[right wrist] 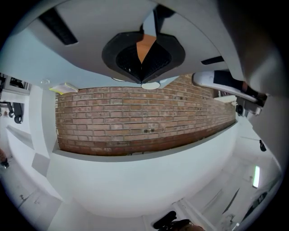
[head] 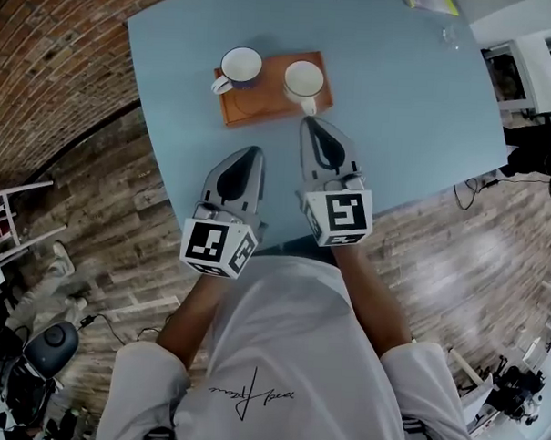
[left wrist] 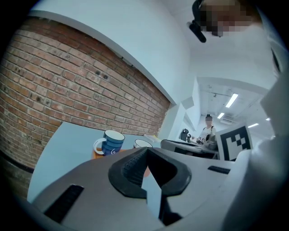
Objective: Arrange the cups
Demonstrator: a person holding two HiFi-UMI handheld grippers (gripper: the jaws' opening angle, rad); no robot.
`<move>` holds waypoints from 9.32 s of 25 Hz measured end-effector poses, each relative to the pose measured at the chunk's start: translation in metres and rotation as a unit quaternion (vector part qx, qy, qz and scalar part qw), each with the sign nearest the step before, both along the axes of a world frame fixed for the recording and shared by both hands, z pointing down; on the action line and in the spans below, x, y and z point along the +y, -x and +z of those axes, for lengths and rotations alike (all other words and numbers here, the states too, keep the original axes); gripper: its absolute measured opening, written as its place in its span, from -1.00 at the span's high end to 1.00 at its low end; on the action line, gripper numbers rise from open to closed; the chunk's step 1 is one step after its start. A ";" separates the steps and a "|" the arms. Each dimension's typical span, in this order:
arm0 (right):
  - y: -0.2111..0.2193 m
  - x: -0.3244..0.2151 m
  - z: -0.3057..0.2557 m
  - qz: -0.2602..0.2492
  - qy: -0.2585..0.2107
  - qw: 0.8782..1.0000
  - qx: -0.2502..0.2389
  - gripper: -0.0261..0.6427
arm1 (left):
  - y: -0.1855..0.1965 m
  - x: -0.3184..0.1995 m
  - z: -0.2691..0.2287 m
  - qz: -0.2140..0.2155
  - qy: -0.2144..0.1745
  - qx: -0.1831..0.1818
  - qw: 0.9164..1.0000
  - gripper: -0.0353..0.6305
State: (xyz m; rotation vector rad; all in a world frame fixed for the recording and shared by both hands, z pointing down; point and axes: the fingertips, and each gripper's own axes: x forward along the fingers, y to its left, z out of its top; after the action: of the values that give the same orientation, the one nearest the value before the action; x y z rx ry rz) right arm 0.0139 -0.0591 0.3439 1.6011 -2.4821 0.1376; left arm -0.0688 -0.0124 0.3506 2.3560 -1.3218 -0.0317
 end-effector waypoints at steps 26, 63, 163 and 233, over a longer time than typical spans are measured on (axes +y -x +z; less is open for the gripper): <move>0.064 0.020 -0.026 -0.090 0.061 0.993 -0.052 0.86 | 0.043 -0.051 0.031 0.031 -0.047 -0.028 0.998 0.86; 0.045 0.021 0.013 -0.063 0.099 0.992 -0.041 0.86 | 0.059 -0.123 0.085 0.129 -0.057 -0.058 0.988 0.41; 0.001 0.049 0.002 -0.170 0.086 0.981 -0.046 0.86 | 0.019 -0.070 0.038 -0.093 -0.096 -0.105 0.985 0.73; -0.047 0.057 0.047 -0.222 0.131 0.966 0.002 0.86 | 0.003 -0.071 0.076 -0.281 -0.108 -0.125 0.945 0.64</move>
State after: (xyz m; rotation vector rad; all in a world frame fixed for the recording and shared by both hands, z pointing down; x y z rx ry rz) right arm 0.0608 -0.0017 0.3908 0.9168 -2.6152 0.3778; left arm -0.0713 -0.0833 0.4262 2.1161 -2.1802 -0.0510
